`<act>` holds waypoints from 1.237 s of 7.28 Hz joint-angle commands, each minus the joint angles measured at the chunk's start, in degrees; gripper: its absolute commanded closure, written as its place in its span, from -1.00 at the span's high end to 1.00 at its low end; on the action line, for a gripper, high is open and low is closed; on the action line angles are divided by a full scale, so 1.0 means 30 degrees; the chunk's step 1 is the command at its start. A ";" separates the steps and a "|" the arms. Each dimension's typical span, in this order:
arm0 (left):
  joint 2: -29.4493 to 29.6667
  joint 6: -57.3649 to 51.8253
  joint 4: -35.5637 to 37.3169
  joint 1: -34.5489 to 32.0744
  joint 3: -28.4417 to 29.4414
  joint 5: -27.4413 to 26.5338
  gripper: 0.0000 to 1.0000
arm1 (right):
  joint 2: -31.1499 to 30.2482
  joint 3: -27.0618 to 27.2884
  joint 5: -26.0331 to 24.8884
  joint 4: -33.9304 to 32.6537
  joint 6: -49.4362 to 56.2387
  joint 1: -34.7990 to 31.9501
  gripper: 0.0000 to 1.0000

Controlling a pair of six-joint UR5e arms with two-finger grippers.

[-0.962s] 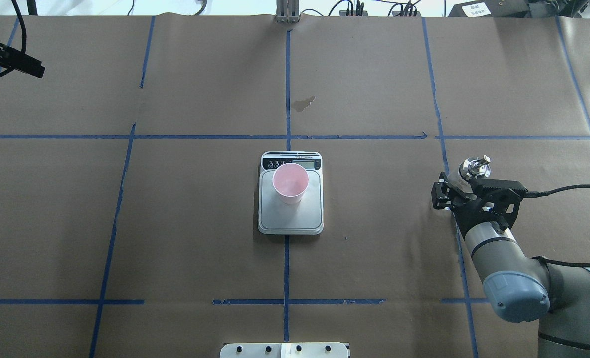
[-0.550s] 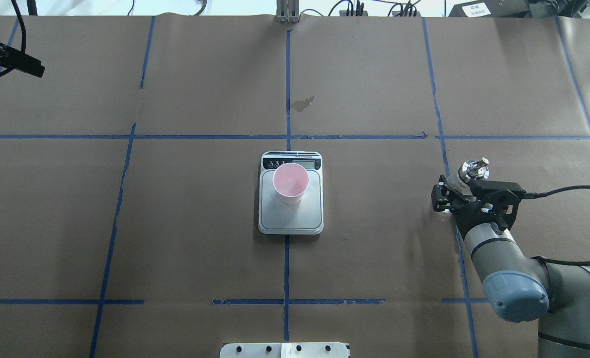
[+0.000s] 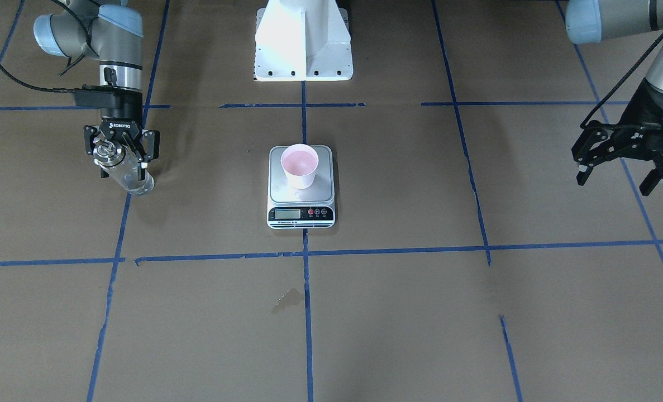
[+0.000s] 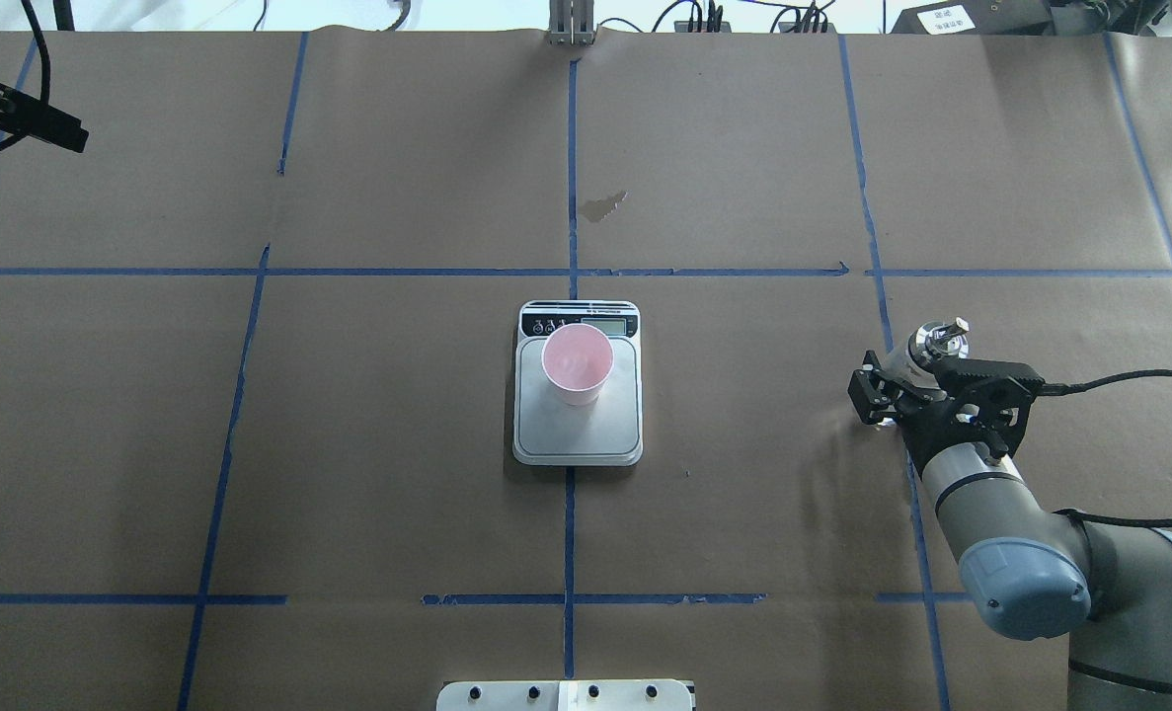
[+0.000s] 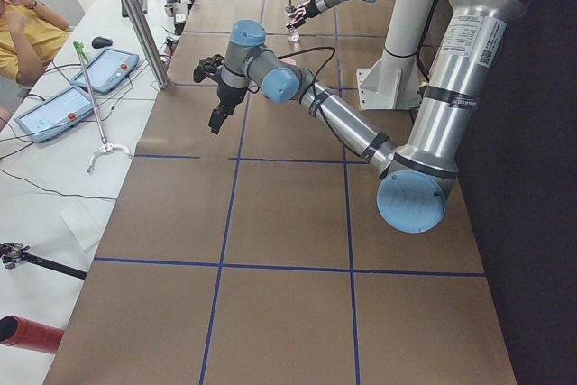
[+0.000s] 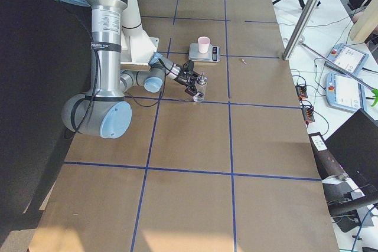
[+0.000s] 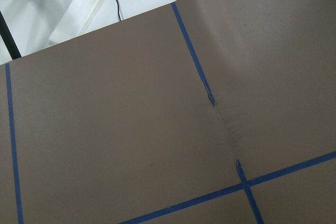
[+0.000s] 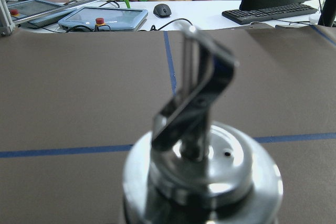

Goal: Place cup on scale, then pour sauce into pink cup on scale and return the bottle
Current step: 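Lower the bottle onto the table at its original spot with the right gripper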

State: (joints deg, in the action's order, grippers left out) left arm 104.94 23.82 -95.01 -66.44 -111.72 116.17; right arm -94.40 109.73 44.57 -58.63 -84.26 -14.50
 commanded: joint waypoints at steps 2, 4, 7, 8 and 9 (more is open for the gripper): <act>0.0000 0.0000 0.0000 -0.0001 0.0005 0.0007 0.97 | -0.0027 0.0220 0.0113 -0.0028 0.0197 0.0000 1.00; 0.0000 0.0000 0.0000 -0.0001 0.0034 0.0007 0.97 | -0.0202 0.0542 0.1717 -0.0028 0.0197 0.0058 1.00; -0.0029 0.0029 0.0000 -0.0001 0.0034 0.0007 0.97 | -0.1134 0.2117 0.4586 -0.0261 0.0197 0.0000 1.00; -0.0029 0.0029 0.0000 -0.0001 0.0034 0.0007 0.97 | -0.1547 0.2299 0.5611 -0.0465 0.0226 0.0000 1.00; -0.0029 0.0000 0.0000 -0.0001 0.0063 0.0007 0.97 | -0.1667 0.2475 0.7188 -0.0583 0.0226 -0.0029 1.00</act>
State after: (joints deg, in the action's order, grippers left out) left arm 104.87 23.88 -95.01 -66.44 -111.59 116.19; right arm -98.40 116.15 60.83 -59.82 -83.62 -14.51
